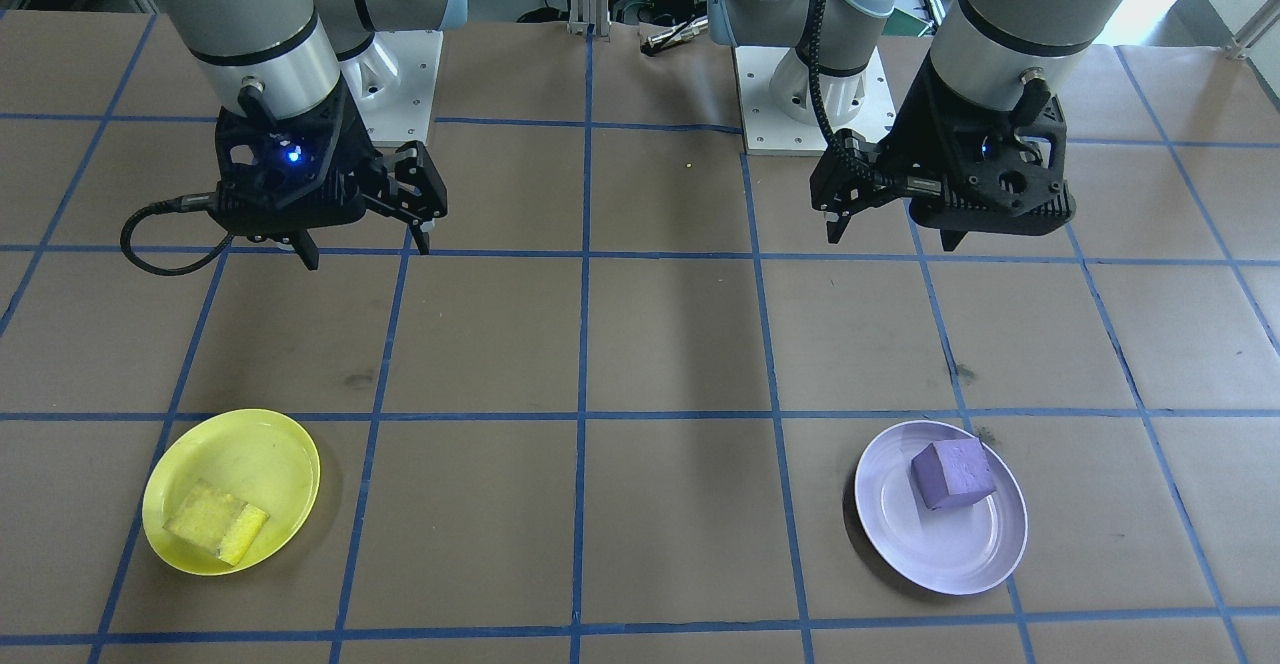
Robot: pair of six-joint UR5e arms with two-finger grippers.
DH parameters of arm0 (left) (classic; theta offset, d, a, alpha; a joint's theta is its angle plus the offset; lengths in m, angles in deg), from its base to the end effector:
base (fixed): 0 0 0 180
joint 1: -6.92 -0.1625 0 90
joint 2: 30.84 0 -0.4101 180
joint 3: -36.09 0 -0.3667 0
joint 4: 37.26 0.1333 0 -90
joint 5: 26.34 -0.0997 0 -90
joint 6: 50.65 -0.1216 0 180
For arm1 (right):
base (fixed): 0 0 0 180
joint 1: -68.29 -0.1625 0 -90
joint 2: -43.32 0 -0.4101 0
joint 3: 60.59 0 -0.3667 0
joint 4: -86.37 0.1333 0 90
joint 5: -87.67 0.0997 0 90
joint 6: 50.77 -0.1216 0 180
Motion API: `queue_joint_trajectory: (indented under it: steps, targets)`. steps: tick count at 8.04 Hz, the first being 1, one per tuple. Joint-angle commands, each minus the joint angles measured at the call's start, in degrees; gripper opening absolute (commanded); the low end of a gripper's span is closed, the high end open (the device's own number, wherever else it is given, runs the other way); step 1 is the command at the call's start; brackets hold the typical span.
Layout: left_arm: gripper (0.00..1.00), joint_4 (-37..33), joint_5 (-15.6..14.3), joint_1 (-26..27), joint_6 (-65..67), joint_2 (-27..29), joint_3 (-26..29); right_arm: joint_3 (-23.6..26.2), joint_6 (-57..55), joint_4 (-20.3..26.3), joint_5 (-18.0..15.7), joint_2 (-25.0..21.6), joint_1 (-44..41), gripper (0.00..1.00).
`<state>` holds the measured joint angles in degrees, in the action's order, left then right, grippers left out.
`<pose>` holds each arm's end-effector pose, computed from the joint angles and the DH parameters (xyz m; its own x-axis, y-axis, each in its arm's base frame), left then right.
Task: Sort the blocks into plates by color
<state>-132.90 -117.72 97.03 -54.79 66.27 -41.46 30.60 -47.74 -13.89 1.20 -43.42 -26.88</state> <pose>-0.1314 -0.5147 0.4815 -0.9970 0.0742 -0.0236 0.0741 0.9972 0.0070 0.1853 -0.4857 0.4328 -0.9874 -0.1484 -0.0558 -0.1420 0.9843 -0.1043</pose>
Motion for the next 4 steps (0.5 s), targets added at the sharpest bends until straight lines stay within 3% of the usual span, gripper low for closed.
queue_joint_trajectory:
  steps: [1,3,4]
  targets:
    - [1.00,0.1,0.0,-0.1,-0.1,0.1,0.0,0.4,6.0,1.9,1.9,-1.2,-0.2,1.00]
    - [1.00,0.1,0.1,-0.1,0.0,0.3,-0.1,1.3,5.8,4.5,0.6,-1.7,-0.1,1.00]
    - [1.00,0.1,0.1,-0.1,0.0,0.0,0.1,1.3,5.4,6.5,-1.8,-2.3,-0.2,1.00]
